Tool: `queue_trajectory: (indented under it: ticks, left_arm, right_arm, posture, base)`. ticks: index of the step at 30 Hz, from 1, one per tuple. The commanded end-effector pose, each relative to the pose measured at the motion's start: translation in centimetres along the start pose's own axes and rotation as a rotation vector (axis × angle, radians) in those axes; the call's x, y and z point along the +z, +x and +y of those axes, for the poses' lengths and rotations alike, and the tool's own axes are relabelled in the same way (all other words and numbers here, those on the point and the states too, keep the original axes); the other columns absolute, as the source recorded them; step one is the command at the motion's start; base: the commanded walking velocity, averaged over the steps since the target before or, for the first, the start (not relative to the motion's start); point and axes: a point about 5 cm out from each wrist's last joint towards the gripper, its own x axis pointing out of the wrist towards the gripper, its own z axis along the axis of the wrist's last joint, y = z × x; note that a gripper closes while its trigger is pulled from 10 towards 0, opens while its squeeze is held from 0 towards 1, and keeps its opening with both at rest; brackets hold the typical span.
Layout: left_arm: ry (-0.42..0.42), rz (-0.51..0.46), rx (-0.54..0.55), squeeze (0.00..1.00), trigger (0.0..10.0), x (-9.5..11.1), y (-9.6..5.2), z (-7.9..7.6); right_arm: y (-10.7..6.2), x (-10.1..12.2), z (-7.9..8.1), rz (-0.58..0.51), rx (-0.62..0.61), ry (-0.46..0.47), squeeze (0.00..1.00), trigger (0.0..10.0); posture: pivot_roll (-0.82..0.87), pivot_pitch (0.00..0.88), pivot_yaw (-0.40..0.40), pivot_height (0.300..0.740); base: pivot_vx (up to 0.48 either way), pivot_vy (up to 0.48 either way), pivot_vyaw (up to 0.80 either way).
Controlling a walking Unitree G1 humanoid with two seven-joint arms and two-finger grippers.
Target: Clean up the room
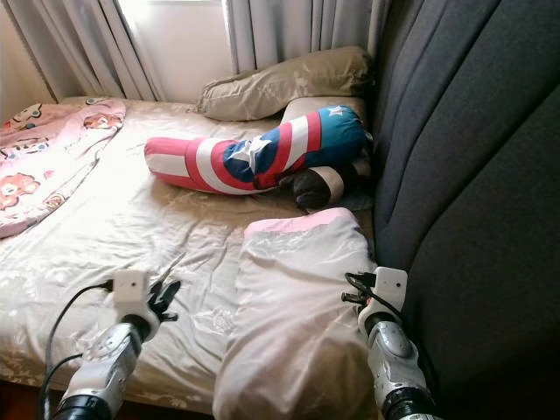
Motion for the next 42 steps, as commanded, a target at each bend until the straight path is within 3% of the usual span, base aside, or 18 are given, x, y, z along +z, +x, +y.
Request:
queue_trajectory:
  ticks: [1,7,8,20,21,28,42]
  left_arm:
    - [0.023,0.007,0.028,0.0,10.0,-0.3,-0.4,0.7]
    - [0.022,0.005,0.049,0.0,10.0,-0.5,-0.8,1.3]
    - [0.022,0.006,0.053,0.0,10.0,-0.5,-0.8,1.3]
    - [0.017,0.002,0.056,0.0,10.0,-0.6,-0.7,0.6]
    - [0.019,0.003,0.056,0.0,10.0,-0.7,-0.7,0.5]
    - [0.004,-0.058,0.083,0.0,10.0,-0.4,-0.9,0.1]
    - [0.018,-0.047,0.062,0.0,10.0,-0.4,-0.6,-0.5]
  right_arm:
    - [0.6,3.0,-0.3,-0.118,-0.011,-0.012,0.0,10.0]
    - [0.7,2.3,0.0,-0.072,0.011,-0.021,0.0,10.0]
    - [0.7,1.8,0.1,-0.038,0.02,-0.038,1.0,10.0]
    - [0.2,-1.0,0.9,0.133,0.111,-0.096,1.0,10.0]
    - [0.3,-0.8,1.1,0.11,0.121,-0.09,0.0,10.0]
    - [0.4,0.4,1.3,0.005,0.133,-0.05,0.0,10.0]
    - [0.2,1.7,1.6,-0.121,0.147,-0.047,0.0,10.0]
  posture:
    - [0.0,0.0,0.009,0.74]
    - [0.0,0.0,0.006,0.74]
    - [0.0,0.0,0.006,0.74]
    - [0.0,0.0,0.006,0.74]
    - [0.0,0.0,0.008,0.74]
    - [0.0,0.0,0.018,0.74]
    - [-0.01,0.0,0.036,0.74]
  base:
    - [0.0,0.0,0.0]
    - [0.0,0.0,0.0]
    - [0.0,0.0,0.0]
    - [0.0,0.0,0.0]
    - [0.0,0.0,0.0]
    - [0.0,0.0,0.0]
    - [0.0,0.096,0.0]
